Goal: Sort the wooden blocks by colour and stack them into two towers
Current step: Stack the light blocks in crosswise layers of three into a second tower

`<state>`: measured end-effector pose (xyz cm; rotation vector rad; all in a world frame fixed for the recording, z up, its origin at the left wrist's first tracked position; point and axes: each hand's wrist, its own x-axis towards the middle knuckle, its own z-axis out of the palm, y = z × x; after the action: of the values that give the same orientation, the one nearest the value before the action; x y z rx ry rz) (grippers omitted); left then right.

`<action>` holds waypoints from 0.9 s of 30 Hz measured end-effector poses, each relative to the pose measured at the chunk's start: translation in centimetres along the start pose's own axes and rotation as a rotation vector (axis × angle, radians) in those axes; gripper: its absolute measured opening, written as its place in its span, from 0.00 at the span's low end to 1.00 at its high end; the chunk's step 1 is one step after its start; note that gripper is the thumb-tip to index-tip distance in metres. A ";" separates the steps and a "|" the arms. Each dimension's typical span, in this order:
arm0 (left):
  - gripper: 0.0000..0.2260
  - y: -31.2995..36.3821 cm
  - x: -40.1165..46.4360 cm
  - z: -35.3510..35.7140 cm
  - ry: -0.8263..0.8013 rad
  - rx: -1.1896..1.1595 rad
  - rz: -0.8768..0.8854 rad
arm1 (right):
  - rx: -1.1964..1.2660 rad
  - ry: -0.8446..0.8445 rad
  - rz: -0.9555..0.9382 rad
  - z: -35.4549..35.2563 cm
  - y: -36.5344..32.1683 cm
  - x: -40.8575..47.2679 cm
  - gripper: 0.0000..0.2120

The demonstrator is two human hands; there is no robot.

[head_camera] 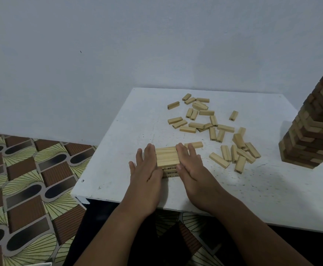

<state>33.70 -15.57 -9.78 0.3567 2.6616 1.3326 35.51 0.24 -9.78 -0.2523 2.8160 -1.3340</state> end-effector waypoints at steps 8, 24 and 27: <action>0.26 0.1 -0.1 0.1 0.001 -0.016 0.002 | 0.003 0.002 -0.001 0.0 0.0 0.0 0.26; 0.18 1.6 1.3 -3.1 0.375 -0.362 -0.101 | 0.010 0.194 0.049 -2.8 0.6 -0.2 0.25; 0.17 2.6 3.3 -4.4 0.390 -0.361 -0.084 | 0.037 0.312 0.033 -3.8 0.4 1.0 0.20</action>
<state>29.87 -16.51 -5.11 -0.0672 2.5961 1.9803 34.13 3.25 -7.55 0.0060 3.0208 -1.5387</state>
